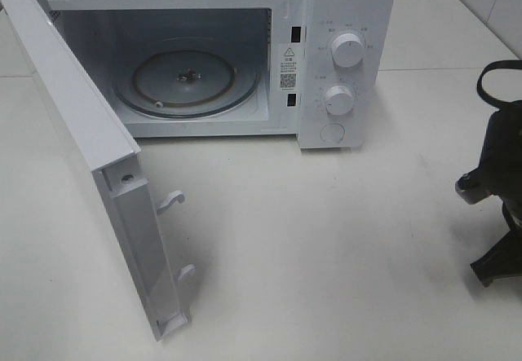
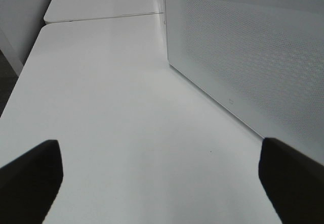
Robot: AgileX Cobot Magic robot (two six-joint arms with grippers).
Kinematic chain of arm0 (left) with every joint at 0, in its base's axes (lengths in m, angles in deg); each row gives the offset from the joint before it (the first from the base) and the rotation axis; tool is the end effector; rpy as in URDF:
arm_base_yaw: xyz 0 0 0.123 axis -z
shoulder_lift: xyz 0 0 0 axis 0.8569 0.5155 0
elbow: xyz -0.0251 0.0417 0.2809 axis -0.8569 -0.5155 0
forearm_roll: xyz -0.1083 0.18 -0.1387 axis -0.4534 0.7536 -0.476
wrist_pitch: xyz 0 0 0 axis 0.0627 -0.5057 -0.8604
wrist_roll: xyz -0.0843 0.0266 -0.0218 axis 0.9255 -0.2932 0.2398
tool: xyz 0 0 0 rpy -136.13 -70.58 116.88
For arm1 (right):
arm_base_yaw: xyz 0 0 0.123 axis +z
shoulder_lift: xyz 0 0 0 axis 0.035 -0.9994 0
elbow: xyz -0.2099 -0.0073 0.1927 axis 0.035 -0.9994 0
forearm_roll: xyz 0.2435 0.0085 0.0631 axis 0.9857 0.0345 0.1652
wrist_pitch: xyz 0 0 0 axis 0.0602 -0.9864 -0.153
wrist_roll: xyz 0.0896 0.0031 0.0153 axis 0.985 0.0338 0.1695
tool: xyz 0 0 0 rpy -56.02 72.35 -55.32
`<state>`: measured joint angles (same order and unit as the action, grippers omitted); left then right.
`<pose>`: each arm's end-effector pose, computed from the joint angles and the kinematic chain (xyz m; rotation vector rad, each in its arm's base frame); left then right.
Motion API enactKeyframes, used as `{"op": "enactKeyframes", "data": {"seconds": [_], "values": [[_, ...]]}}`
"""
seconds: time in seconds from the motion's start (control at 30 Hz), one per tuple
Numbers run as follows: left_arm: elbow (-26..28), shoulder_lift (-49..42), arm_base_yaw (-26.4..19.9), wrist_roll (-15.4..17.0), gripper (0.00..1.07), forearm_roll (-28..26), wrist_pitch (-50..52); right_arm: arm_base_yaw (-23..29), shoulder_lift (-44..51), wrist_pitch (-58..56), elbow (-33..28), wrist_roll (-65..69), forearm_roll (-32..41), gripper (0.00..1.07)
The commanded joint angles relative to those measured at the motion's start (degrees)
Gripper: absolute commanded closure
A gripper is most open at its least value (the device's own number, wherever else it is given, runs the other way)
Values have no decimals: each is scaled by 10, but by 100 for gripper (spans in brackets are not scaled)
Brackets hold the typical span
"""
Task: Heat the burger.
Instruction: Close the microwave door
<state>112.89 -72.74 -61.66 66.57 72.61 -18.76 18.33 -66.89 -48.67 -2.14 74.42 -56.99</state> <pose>-0.0051 -0.0078 0.2792 0.1248 2.0122 0.0226 0.2354 0.0332 0.1118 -0.2065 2.9301 -0.9018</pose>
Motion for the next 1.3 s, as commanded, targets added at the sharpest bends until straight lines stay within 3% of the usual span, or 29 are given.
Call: {"op": "enactKeyframes", "data": {"seconds": [0.03, 0.3, 0.37, 0.43, 0.47, 0.6, 0.7, 1.3], "values": [[-2, -10, -3, 2, 9, -1, 0, -1, 30, -17, 2, -11, 11, 56], [-2, -10, -3, 2, 9, -1, 0, -1, 155, 10, 2, -131, 112, 40], [-2, -10, -3, 2, 9, -1, 0, -1, 197, 18, 2, -178, 154, 38], [-2, -10, -3, 2, 9, -1, 0, -1, 259, 18, 2, -271, 229, 28], [-2, -10, -3, 2, 9, -1, 0, -1, 259, 18, 2, -271, 229, 28], [-2, -10, -3, 2, 9, -1, 0, -1, 370, -1, 2, -400, 353, 28], [-2, -10, -3, 2, 9, -1, 0, -1, 430, -28, 2, -425, 384, 29], [-2, -10, -3, 2, 9, -1, 0, -1, 738, -139, 1, -439, 387, 31]]}}
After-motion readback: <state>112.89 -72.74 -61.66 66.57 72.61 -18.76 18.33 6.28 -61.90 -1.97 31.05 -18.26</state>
